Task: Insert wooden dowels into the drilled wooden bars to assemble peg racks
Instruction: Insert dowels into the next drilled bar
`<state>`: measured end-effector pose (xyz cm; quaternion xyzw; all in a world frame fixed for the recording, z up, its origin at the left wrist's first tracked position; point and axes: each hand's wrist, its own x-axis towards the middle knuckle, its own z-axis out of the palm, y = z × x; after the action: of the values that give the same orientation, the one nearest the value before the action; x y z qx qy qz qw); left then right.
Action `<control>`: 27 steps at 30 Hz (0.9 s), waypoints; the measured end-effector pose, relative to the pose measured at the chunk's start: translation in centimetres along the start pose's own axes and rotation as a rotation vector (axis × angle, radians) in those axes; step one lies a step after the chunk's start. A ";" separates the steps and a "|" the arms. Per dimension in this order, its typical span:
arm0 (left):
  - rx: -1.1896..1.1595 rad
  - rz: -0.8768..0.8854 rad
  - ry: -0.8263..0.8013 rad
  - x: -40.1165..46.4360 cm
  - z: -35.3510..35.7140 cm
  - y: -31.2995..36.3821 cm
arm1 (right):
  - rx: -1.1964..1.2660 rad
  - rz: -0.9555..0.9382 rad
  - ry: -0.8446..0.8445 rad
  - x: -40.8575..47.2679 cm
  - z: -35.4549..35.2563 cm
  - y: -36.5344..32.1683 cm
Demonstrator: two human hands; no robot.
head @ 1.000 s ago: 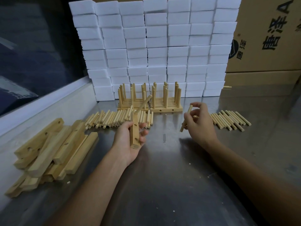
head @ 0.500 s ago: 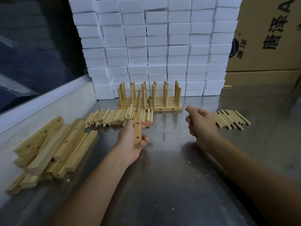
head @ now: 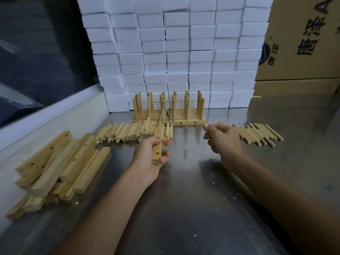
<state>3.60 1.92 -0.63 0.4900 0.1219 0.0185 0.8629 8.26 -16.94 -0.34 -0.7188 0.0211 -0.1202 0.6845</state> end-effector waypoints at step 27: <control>0.307 0.123 -0.123 -0.1 0.5 -0.8 | -0.280 -0.516 -0.323 -2.4 2.8 -0.3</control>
<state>3.57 1.05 -1.04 0.6226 0.0402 0.0222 0.7812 6.44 -13.74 -0.52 -0.7973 -0.2538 -0.1701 0.5205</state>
